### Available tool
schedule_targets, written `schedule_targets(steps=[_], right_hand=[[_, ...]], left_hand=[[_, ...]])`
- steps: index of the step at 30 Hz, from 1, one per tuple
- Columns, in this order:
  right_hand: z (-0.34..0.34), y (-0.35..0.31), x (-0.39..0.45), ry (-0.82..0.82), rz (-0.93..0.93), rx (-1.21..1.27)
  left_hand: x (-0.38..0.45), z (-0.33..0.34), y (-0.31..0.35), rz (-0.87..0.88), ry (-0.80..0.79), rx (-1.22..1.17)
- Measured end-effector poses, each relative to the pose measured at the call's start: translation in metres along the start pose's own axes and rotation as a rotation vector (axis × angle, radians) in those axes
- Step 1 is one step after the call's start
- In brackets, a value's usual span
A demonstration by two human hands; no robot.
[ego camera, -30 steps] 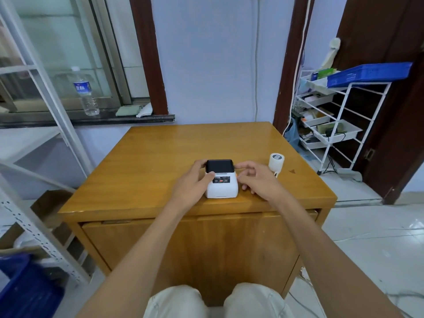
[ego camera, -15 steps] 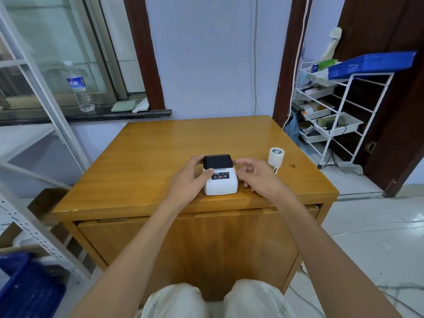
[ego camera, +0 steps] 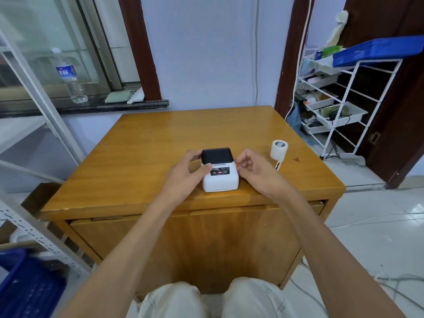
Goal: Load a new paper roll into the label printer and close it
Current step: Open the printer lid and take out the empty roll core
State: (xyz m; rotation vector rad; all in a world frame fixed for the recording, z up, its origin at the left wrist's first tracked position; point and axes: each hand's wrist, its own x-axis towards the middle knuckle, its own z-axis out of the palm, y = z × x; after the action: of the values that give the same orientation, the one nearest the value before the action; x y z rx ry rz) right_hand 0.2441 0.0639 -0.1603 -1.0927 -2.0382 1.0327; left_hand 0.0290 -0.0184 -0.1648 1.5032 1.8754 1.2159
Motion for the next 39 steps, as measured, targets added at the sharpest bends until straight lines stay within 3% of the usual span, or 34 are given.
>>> schedule_targets(steps=[19,26,30,39], right_hand=[[-0.004,0.001,0.002,-0.028,0.001,0.019],[-0.005,-0.007,-0.001,-0.005,0.076,0.147],[-0.003,-0.013,-0.003,0.039,0.093,0.027],[0.000,-0.014,-0.004,0.076,0.141,0.000]], left_hand=[[-0.008,-0.001,0.010,-0.001,-0.024,0.002],[-0.010,0.000,0.015,-0.034,-0.009,0.015],[-0.006,0.002,0.014,-0.047,0.016,0.036],[-0.007,0.005,0.020,-0.091,0.024,0.059]])
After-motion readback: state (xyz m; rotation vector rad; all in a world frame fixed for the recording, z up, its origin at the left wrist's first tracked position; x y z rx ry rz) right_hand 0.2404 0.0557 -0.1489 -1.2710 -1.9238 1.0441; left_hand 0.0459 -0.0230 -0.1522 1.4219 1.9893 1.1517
